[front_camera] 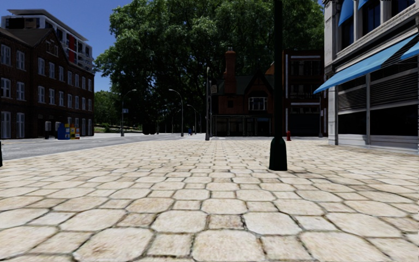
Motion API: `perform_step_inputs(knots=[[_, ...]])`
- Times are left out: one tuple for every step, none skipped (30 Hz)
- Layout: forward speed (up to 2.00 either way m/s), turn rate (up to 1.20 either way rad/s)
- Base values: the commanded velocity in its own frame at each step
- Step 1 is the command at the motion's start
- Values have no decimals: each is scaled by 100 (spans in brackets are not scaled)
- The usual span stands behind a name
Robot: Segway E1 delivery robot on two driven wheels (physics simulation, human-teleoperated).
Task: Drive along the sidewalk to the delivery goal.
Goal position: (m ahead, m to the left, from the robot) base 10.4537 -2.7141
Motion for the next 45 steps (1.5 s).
perform_step_inputs(knots=[[195, 0], [195, 0], [194, 0], [193, 0], [193, 0], [193, 0], [192, 0], [192, 0], [192, 0], [192, 0], [192, 0], [192, 0], [191, 0], [190, 0], [190, 0], [190, 0], [190, 0], [190, 0], [190, 0], [190, 0], [190, 0], [190, 0], [189, 0], [188, 0], [188, 0], [188, 0], [188, 0], [187, 0], [187, 0], [187, 0], [187, 0], [187, 0], [187, 0], [187, 0], [187, 0], [187, 0], [187, 0], [187, 0], [187, 0], [187, 0], [187, 0], [187, 0], [187, 0], [187, 0], [187, 0]])
